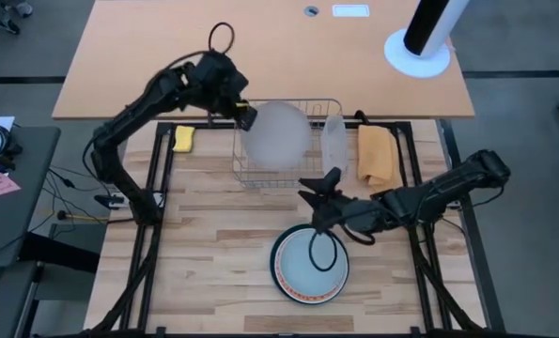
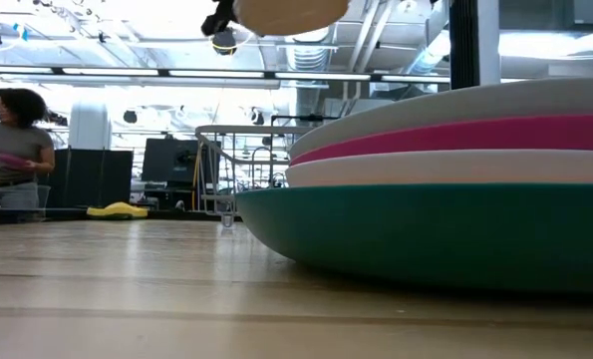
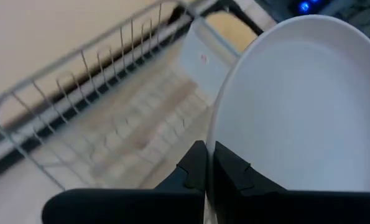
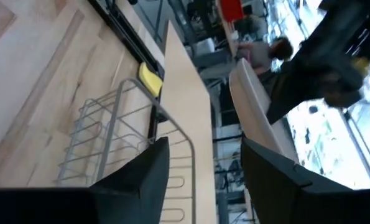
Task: Sort dishes
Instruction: Put the gray plate into the dish rack
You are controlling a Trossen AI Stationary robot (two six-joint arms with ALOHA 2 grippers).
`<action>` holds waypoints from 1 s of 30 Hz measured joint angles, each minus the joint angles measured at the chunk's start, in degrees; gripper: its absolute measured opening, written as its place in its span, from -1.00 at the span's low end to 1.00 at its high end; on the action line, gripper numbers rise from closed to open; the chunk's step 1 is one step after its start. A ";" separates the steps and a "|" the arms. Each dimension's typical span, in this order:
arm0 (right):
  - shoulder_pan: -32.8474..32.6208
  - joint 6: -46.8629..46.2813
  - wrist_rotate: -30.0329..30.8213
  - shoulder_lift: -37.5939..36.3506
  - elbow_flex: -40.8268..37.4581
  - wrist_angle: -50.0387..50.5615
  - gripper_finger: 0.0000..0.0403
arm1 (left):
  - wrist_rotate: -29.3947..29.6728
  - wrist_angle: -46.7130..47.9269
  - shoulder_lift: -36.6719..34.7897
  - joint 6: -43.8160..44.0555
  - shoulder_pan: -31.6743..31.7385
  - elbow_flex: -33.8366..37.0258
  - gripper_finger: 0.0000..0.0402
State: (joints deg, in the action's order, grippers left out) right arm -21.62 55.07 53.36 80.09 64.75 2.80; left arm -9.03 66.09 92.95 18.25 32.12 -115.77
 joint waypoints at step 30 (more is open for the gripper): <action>11.75 15.04 -11.95 -1.48 0.00 -2.05 -0.04 | -0.43 5.72 1.24 -0.93 -0.96 0.81 -1.00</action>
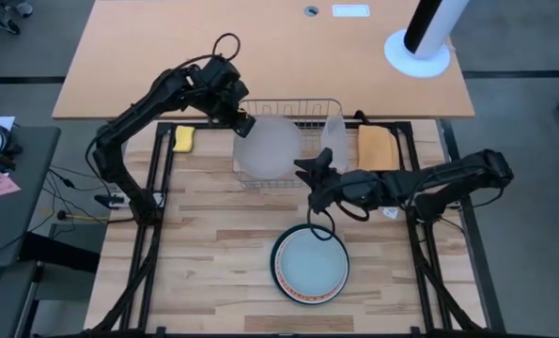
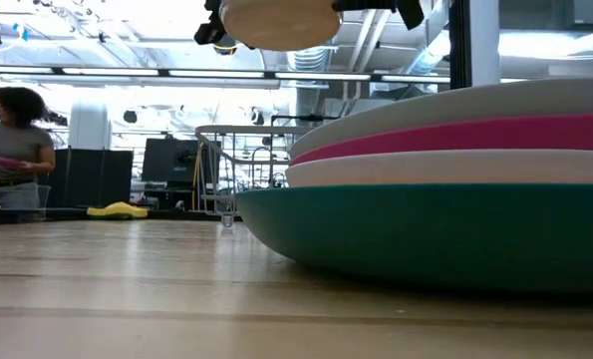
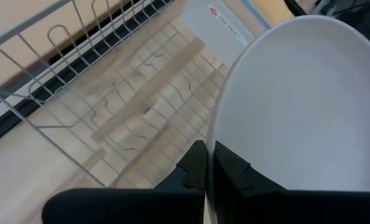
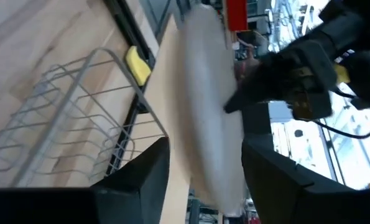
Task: Sort dishes
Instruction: Put the gray plate into the dish rack
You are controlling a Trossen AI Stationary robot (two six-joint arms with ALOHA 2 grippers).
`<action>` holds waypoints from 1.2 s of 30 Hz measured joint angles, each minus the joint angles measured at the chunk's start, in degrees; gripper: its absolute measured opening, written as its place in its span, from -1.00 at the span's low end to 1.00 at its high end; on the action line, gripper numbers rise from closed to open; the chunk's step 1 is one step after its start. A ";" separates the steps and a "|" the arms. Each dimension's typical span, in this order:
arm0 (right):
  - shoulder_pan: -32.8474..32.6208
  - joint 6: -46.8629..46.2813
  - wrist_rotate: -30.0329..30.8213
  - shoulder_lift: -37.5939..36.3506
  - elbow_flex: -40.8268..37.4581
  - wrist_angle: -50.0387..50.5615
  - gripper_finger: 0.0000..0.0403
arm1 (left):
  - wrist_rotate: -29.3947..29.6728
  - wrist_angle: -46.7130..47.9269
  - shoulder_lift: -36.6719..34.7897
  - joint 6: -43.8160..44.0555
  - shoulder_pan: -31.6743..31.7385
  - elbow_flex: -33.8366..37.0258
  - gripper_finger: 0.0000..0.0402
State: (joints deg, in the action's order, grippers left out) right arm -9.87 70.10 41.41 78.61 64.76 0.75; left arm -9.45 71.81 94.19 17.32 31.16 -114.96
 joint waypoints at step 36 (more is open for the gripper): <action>-2.02 -23.27 0.15 2.34 0.00 12.69 -1.00 | 1.05 -6.95 -2.07 -11.32 -2.37 -0.04 -0.67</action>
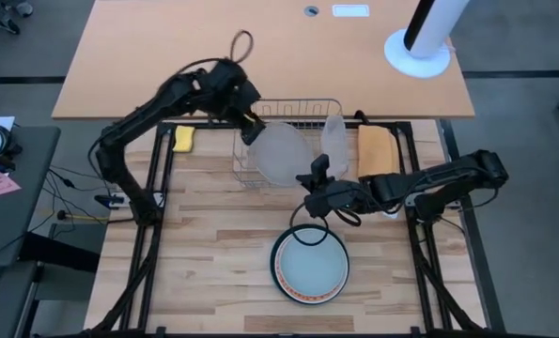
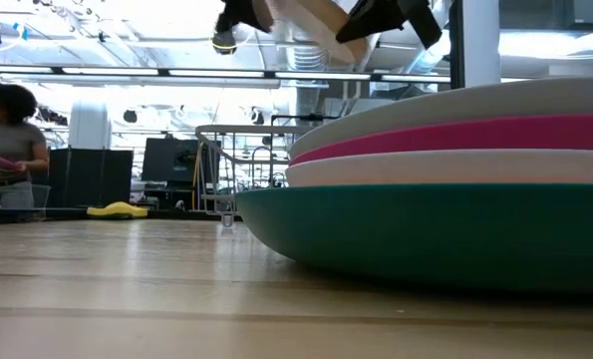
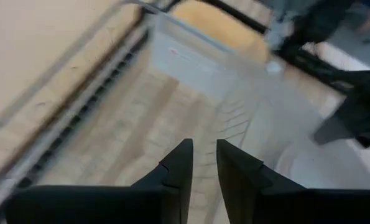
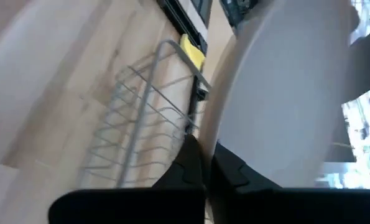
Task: Sort dishes
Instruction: Put the gray plate into the dish rack
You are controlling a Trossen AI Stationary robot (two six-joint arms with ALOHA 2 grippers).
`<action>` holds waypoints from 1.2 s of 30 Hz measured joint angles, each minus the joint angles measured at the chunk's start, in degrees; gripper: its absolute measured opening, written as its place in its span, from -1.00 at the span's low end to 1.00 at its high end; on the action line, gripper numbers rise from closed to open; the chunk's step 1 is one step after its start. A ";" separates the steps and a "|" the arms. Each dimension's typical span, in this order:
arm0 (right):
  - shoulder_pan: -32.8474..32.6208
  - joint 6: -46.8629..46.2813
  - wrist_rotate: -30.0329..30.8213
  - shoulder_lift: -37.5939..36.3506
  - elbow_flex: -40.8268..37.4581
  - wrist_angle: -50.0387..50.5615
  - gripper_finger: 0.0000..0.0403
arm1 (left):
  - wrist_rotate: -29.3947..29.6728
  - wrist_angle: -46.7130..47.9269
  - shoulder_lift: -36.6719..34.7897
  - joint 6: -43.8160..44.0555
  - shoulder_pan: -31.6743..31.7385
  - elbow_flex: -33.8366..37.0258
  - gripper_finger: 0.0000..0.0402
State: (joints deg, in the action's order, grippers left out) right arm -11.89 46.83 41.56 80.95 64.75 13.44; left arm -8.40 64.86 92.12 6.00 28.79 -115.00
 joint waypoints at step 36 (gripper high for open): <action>31.86 -75.60 -49.45 -22.00 -23.03 -40.61 -1.00 | 84.42 7.54 8.57 4.29 -41.59 0.07 -0.66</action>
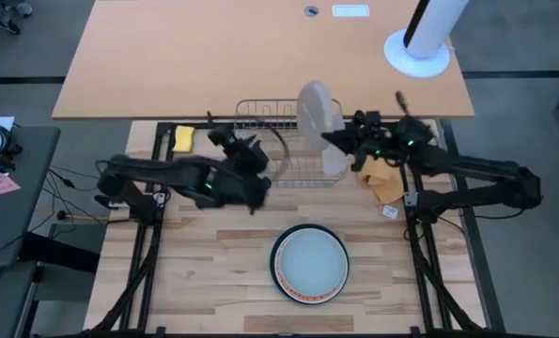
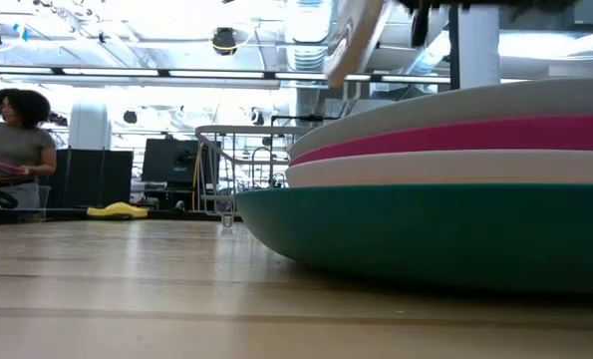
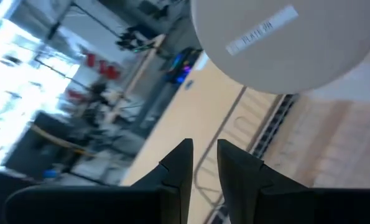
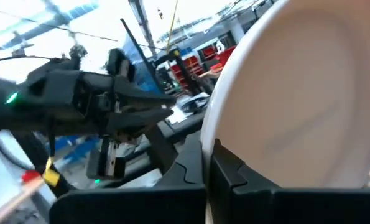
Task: Sort dishes
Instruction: Put the gray plate into the dish rack
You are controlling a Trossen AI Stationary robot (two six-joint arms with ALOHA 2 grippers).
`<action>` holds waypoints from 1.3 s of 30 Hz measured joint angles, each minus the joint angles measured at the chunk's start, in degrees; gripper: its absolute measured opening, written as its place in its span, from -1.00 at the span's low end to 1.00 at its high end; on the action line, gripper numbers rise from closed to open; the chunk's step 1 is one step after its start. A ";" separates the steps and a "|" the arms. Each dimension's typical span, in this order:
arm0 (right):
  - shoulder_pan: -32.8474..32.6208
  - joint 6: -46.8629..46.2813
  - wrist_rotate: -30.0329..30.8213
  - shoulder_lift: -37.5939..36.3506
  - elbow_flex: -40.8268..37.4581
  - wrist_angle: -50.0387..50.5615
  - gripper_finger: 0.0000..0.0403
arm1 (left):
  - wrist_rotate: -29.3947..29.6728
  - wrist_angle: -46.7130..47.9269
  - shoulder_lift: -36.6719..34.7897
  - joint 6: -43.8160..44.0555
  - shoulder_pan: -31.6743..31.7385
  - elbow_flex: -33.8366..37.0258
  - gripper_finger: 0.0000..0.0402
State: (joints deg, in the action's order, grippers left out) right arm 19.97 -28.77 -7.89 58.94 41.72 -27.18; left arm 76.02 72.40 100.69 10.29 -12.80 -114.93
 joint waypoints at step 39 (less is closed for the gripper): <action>0.78 -11.77 14.11 24.80 -10.50 -19.83 -1.00 | 5.17 17.60 -6.60 35.98 0.11 19.64 -0.66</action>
State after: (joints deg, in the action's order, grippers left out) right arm 20.75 -40.53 6.22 83.74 31.22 -47.01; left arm 81.19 90.01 94.09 46.26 -12.69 -95.30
